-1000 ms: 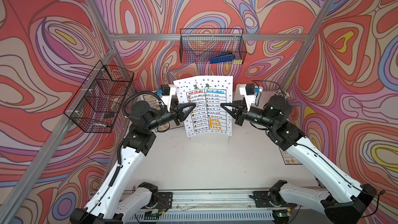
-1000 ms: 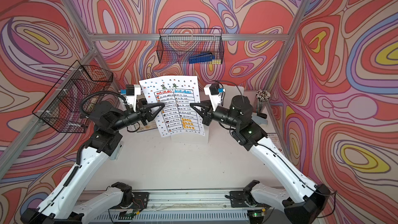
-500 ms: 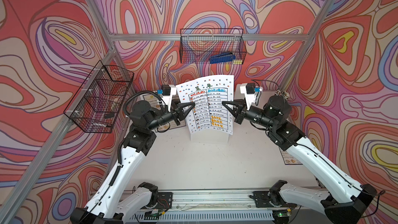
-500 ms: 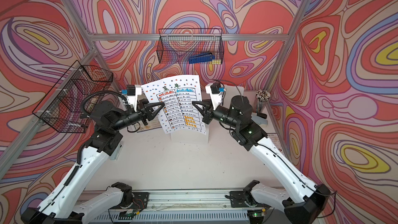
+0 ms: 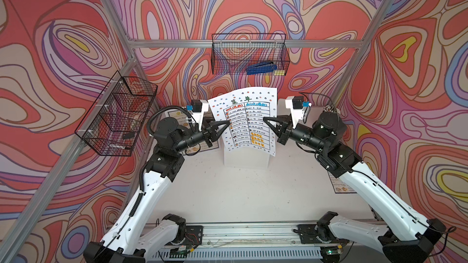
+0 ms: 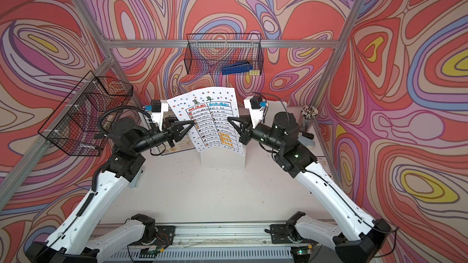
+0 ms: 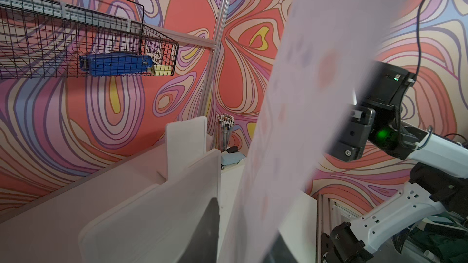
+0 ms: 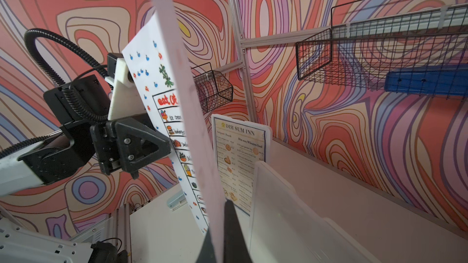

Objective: Insert the menus into the narrow rack
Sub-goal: Pick up the menu from the center of the board.

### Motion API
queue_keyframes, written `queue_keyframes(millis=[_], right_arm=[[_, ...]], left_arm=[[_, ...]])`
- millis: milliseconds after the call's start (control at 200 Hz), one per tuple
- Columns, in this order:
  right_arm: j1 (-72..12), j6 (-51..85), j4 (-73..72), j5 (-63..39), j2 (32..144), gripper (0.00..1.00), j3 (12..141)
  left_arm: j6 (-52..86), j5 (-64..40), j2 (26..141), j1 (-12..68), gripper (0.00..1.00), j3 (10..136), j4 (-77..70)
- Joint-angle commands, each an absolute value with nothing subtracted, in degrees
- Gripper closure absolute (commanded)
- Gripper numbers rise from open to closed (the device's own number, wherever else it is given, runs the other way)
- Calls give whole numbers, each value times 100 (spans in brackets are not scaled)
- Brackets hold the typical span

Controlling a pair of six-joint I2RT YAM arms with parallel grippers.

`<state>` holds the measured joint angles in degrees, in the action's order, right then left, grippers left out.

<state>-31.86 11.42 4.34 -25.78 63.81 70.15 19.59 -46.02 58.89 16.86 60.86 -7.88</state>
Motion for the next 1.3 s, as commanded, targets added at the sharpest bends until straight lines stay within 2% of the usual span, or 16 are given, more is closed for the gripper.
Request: queue_keyframes(millis=[0, 90, 280, 376, 536, 796, 966, 1001, 1072, 1107, 1187, 1292], right_arm=[[-3208, 1178, 422, -2549, 6306, 100, 7187], [-3208, 1182, 422, -2607, 6369, 100, 7255], [-3212, 1187, 422, -2605, 6390, 100, 7253], [-3208, 1195, 428, -2628, 6398, 100, 7284], [-3208, 1013, 390, -2542, 6445, 100, 7245], [-3201, 627, -192, -2306, 6469, 100, 6937], [-3169, 543, -319, -2195, 6647, 100, 7040], [-3152, 507, -368, -2152, 6632, 90, 7019], [-3121, 414, -499, -2098, 6572, 65, 6958], [-3105, 375, -588, -2108, 6533, 57, 6923], [-3070, 298, -620, -2139, 6498, 50, 6968], [-2873, 304, -670, -2509, 6534, 47, 7125]], left_arm=[[1803, -4563, 5913, 1646, 75, 6176, -716], [1775, -4543, 5923, 1648, 76, 6193, -701], [1758, -4484, 5876, 1645, 95, 6184, -703], [1749, -4392, 5875, 1646, 100, 6208, -698], [1714, -4083, 6018, 1652, 100, 6634, -341], [1240, -3746, 6593, 1652, 100, 8081, 612], [827, -4347, 7303, 1648, 100, 9282, 1338], [760, -4360, 7426, 1645, 100, 9536, 1636], [706, -4386, 7545, 1651, 100, 9843, 1984], [703, -4455, 7537, 1652, 100, 9862, 2012], [652, -4568, 7425, 1652, 100, 9784, 2025], [423, -4604, 7259, 1651, 100, 9700, 2234]])
